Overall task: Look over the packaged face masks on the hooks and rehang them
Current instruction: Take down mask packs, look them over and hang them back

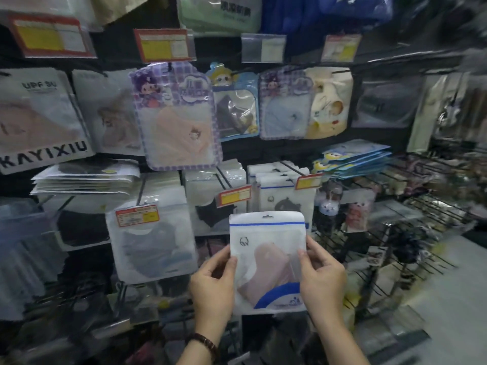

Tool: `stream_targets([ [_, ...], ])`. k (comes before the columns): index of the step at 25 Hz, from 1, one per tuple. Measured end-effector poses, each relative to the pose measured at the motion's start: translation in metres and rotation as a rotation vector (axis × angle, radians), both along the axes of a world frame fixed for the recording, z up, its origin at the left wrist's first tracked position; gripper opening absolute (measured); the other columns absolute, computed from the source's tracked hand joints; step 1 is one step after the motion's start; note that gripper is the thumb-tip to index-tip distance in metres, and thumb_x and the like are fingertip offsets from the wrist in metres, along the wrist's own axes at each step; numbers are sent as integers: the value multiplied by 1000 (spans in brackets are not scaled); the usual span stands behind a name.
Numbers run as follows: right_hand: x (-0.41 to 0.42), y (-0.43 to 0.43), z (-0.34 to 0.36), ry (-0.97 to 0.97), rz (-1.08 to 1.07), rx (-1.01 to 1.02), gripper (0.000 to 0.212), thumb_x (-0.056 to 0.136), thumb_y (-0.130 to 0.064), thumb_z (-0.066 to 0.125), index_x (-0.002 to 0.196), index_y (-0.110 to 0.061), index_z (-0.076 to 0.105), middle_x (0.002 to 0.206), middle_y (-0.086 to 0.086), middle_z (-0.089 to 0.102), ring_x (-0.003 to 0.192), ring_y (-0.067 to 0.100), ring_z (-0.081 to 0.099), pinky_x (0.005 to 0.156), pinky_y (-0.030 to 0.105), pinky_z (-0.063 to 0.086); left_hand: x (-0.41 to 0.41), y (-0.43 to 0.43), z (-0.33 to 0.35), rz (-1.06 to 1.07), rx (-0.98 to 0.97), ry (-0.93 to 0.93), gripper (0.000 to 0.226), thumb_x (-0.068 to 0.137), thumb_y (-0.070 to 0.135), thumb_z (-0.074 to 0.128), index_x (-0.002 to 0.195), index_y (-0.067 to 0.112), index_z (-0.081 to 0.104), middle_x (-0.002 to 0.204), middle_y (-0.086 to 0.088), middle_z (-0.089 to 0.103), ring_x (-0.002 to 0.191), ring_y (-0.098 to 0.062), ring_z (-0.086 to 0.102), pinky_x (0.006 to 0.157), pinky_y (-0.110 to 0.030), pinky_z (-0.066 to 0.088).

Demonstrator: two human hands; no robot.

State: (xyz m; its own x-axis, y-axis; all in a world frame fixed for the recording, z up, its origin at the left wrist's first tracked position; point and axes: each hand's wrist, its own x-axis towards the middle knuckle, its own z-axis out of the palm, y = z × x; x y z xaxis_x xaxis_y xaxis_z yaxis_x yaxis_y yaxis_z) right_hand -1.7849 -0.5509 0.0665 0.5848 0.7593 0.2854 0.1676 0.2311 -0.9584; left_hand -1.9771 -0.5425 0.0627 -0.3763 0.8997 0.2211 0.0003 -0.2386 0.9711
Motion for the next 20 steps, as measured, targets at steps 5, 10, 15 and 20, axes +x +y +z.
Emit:
stream_targets([
  [5, 59, 31, 6, -42, 0, -73, 37, 102, -25, 73, 138, -33, 74, 88, -18, 81, 77, 8, 76, 78, 46, 67, 55, 33, 11, -8, -56, 42, 32, 92, 13, 84, 114, 35, 81, 100, 20, 82, 91, 5, 76, 76, -12, 60],
  [10, 99, 61, 11, -125, 18, -90, 36, 101, -26, 73, 136, -35, 76, 84, -15, 80, 66, 6, 67, 68, 34, 55, 91, 51, 15, 24, -75, 30, 30, 93, 15, 83, 120, 26, 80, 109, 13, 82, 96, 1, 75, 71, -6, 56],
  [15, 114, 77, 21, -148, -32, 12, 36, 100, -17, 75, 134, -26, 77, 110, -8, 83, 93, 10, 75, 90, 31, 59, 112, 65, 25, 36, -25, -28, 30, 92, 15, 84, 120, 26, 81, 108, 12, 82, 96, 2, 77, 78, -12, 60],
  [20, 123, 94, 33, -191, -52, 89, 36, 98, -15, 77, 133, -25, 78, 115, -8, 82, 99, 12, 76, 96, 32, 57, 121, 77, 32, 30, 28, -62, 31, 93, 14, 82, 119, 32, 80, 107, 17, 82, 100, 3, 76, 80, -16, 61],
])
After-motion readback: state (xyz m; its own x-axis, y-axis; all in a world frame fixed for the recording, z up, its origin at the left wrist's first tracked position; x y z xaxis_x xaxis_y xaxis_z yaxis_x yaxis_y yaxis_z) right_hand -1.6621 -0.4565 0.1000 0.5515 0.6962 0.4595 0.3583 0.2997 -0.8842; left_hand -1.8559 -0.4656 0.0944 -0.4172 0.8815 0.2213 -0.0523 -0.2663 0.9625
